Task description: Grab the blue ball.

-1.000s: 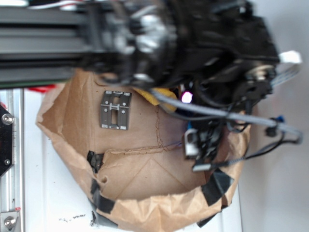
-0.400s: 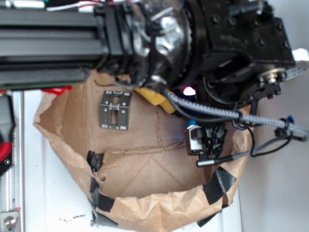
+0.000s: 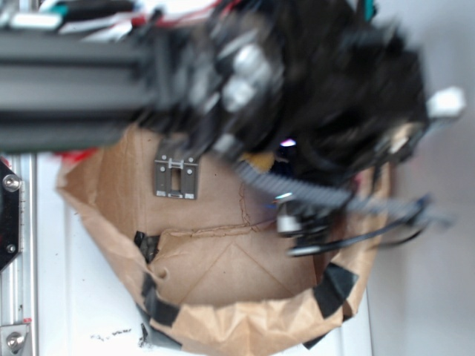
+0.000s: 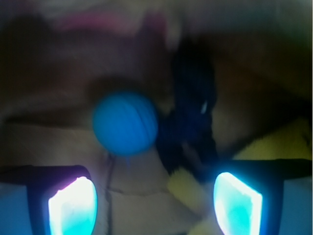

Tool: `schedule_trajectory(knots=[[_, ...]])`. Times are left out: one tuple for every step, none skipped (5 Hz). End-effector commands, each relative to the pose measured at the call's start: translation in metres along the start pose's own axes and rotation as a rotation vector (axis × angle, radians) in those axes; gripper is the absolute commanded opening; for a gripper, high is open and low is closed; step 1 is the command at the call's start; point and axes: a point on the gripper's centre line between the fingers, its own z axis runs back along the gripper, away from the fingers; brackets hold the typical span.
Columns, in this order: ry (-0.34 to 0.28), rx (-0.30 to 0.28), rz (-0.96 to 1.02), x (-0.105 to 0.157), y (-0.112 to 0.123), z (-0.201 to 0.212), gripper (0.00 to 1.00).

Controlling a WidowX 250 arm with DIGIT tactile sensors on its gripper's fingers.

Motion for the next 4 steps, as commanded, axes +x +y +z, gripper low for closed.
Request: schedule_trajectory(knots=[[-0.225, 0.130, -0.171, -0.013, -0.029, 0.031, 1.00], [-0.243, 0.177, -0.233, -0.013, -0.030, 0.021, 1.00], [-0.219, 0.187, -0.232, -0.004, -0.027, 0.013, 1.00], [-0.187, 0.155, -0.230, 0.014, -0.014, 0.006, 1.00]])
